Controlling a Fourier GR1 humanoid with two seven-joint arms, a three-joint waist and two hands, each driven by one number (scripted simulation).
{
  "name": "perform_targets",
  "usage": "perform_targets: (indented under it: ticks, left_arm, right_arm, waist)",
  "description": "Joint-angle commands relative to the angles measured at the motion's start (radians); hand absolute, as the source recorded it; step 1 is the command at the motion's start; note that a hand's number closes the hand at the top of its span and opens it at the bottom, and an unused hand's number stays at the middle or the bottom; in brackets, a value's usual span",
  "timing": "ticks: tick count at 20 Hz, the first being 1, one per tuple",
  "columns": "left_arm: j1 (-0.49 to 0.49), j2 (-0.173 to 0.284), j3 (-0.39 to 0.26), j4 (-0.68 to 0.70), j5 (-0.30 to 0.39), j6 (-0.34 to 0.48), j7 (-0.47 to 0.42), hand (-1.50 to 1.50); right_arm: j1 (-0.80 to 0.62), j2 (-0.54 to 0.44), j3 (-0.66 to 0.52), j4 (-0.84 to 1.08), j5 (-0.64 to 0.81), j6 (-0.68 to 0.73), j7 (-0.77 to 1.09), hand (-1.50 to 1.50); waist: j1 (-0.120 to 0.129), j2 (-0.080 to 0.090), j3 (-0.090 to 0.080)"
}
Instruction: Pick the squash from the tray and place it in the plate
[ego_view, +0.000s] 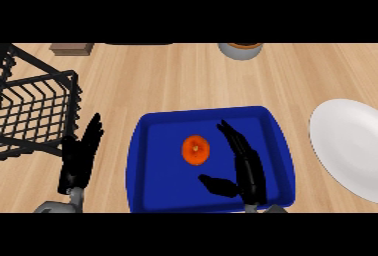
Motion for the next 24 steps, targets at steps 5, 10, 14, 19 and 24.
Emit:
perform_targets:
  ticks: [5, 10, 14, 19, 24]
  left_arm:
    - [0.007, 0.023, 0.028, 0.0, 0.017, -0.032, 0.003, 0.0]
    - [-0.034, 0.01, 0.029, 0.001, 0.009, -0.028, 0.026, 0.0]
    - [-0.005, -0.021, 0.034, 0.048, -0.011, -0.022, -0.05, 0.0]
    - [0.039, -0.015, 0.042, -0.05, -0.019, -0.063, 0.024, 0.0]
    - [-0.091, -0.039, 0.115, 0.11, -0.016, -0.091, -0.009, 0.0]
  right_arm:
    - [-0.198, -0.022, 0.052, -0.092, 0.263, 0.336, 0.545, -1.5]
    - [-0.263, 0.028, 0.056, -0.121, 0.168, 0.607, 0.727, -1.5]
    - [-0.272, 0.018, 0.009, -0.122, 0.103, 0.737, 0.757, -1.5]
    - [-0.26, 0.067, -0.056, -0.075, 0.147, 0.756, 0.736, -1.5]
    - [-0.304, 0.103, 0.016, 0.008, 0.134, 0.706, 0.774, -1.5]
  waist:
    - [0.0, -0.002, -0.001]
    - [0.003, 0.002, 0.001]
    - [0.001, 0.004, 0.002]
    - [0.002, 0.003, 0.003]
    - [0.001, 0.004, 0.003]
